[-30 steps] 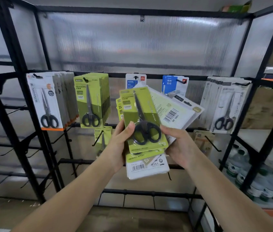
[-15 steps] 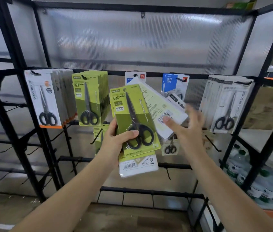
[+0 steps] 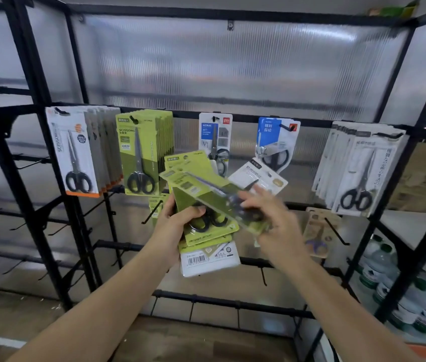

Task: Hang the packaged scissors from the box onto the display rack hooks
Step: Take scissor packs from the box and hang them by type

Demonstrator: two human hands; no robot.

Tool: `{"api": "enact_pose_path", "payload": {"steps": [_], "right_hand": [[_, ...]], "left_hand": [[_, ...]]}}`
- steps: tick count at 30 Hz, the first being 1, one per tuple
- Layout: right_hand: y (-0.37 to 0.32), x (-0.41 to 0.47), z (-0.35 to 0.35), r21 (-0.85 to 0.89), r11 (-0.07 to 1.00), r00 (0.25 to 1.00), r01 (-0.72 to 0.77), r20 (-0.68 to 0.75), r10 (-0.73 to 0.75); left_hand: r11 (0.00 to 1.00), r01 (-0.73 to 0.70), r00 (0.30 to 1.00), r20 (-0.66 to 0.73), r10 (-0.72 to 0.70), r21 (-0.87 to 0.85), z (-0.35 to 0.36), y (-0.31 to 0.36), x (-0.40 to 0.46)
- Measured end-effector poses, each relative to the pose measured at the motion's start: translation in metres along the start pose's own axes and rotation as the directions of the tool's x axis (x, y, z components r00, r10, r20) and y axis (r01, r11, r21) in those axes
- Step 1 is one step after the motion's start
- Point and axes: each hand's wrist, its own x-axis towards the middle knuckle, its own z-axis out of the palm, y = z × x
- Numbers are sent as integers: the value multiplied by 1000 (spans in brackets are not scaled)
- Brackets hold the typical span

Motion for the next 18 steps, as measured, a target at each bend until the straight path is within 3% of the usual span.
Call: {"api": "enact_pose_path", "payload": {"steps": [2, 5, 8, 10, 13, 18], "right_hand": [[2, -6, 6, -32, 999, 973, 20, 230, -12], [3, -3, 6, 77, 978, 874, -192, 467, 135], [2, 4, 12, 111, 942, 756, -317, 629, 181], [0, 3, 26, 183, 889, 734, -420, 645, 214], [1, -8, 58, 253, 808, 758, -532, 568, 322], [14, -46, 111, 252, 623, 609, -740, 645, 463]], "left_hand": [[1000, 3, 1000, -5, -3, -10, 1, -1, 0], [1000, -10, 1000, -26, 11, 18, -4, -4, -4], [999, -23, 995, -93, 26, 30, -16, -7, -13], [998, -35, 987, -153, 43, 57, -28, -11, -19], [992, -15, 976, -215, 42, 128, -52, -17, -31], [969, 57, 957, -290, 16, 240, -117, -23, -50]]}}
